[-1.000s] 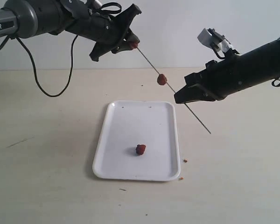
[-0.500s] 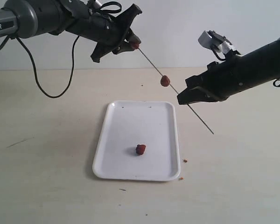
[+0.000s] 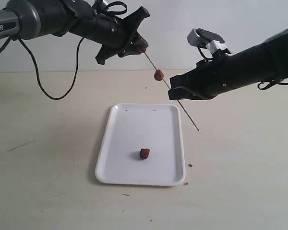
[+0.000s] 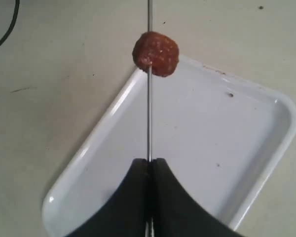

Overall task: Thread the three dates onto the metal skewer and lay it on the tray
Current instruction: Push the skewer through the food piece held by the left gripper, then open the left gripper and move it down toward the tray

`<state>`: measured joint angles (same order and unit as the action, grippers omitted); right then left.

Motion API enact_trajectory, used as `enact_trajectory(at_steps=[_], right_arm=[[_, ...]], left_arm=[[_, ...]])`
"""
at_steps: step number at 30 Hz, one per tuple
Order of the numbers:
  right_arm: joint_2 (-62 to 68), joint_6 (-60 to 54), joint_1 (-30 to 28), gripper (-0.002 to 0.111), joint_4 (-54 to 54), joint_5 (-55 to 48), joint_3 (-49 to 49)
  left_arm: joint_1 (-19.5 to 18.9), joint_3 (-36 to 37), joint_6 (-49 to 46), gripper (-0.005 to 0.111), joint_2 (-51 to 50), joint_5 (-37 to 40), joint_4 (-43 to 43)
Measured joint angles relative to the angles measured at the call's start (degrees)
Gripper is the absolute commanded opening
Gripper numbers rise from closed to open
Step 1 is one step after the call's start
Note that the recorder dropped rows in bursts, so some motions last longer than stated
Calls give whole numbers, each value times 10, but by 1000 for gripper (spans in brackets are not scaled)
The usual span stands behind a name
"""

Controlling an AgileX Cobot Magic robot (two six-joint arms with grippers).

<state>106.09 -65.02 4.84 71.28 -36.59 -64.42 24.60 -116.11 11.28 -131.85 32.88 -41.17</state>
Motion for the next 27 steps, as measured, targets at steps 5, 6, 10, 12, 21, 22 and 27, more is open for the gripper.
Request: enact_trajectory(at_steps=[5, 6, 10, 12, 21, 22, 27], right_arm=[[0, -17, 0, 0, 33, 17, 0], [0, -26, 0, 0, 44, 19, -1], [6, -41, 0, 0, 60, 21, -16], [17, -42, 0, 0, 64, 22, -29], [38, -47, 0, 0, 77, 32, -47], [38, -47, 0, 0, 77, 33, -48], [38, -48, 0, 0, 79, 34, -48]], left_arm=[[12, 0, -2, 28, 0, 5, -3], [14, 0, -2, 28, 0, 5, -3], [23, 0, -6, 28, 0, 5, -4], [30, 0, -12, 28, 0, 5, -6], [43, 0, -27, 30, 0, 34, -1], [43, 0, -30, 33, 0, 35, -1], [43, 0, -35, 57, 0, 41, 1]])
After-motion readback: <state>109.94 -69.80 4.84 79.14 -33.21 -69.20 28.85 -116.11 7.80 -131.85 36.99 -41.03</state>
